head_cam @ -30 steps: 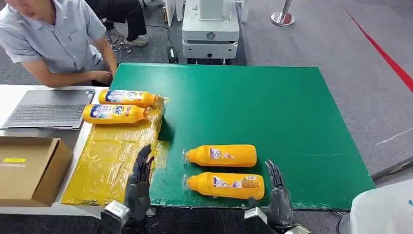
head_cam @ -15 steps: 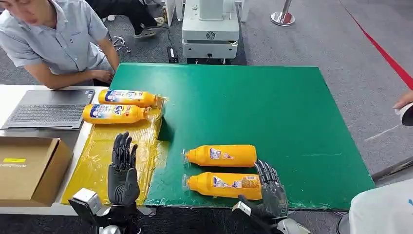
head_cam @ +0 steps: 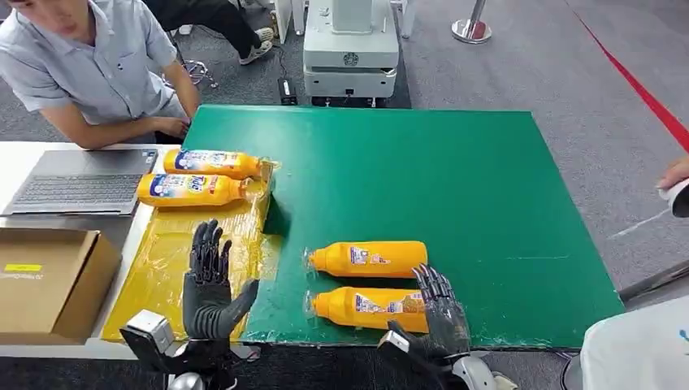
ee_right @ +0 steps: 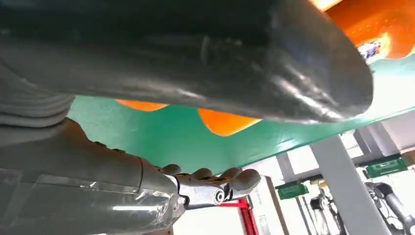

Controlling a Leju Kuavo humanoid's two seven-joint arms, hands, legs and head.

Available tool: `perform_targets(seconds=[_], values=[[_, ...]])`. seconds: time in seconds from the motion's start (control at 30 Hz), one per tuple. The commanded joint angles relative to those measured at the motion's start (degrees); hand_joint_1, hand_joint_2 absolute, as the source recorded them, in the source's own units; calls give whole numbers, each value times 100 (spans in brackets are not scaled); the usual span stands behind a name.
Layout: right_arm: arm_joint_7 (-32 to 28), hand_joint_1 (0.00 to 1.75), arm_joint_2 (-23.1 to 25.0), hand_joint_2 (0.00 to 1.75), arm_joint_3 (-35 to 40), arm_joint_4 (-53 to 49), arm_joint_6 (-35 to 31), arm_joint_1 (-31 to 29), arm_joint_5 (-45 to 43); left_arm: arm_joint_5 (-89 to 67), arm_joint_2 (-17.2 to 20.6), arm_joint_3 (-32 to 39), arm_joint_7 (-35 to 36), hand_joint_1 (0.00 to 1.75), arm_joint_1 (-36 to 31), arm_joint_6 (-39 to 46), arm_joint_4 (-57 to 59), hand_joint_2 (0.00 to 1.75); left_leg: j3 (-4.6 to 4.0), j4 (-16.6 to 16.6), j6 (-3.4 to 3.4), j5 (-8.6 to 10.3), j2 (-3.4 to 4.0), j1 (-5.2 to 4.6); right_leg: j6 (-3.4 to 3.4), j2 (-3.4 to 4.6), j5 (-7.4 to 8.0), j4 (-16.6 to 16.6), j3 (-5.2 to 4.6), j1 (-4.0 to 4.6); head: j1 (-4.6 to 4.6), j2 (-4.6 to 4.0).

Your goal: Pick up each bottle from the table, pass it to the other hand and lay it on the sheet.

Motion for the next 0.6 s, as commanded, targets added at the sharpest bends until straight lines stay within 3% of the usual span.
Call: perform_targets(seconds=[0.03, 0.43, 0.47, 0.6], values=[[-20, 0, -3, 0, 184, -30, 109, -287, 34, -53, -55, -81, 43, 0, -257, -1, -7, 175, 0, 0, 0, 0, 0, 0, 0, 0, 0, 0, 0, 0, -2, 0], [22, 0, 25, 0, 151, -127, 217, -274, -101, -145, -56, -113, 30, 0, -261, 49, 5, 175, 0, 0, 0, 0, 0, 0, 0, 0, 0, 0, 0, 0, -7, 0], [24, 0, 45, 175, 116, -137, 230, -267, -173, -153, -62, -115, 26, 0, -261, 55, 10, 175, 0, 0, 0, 0, 0, 0, 0, 0, 0, 0, 0, 0, -4, 0], [-22, 0, 24, 175, 142, -191, 232, -260, -172, -169, -67, -110, 15, 0, -246, 77, -12, 175, 0, 0, 0, 0, 0, 0, 0, 0, 0, 0, 0, 0, -4, 0]])
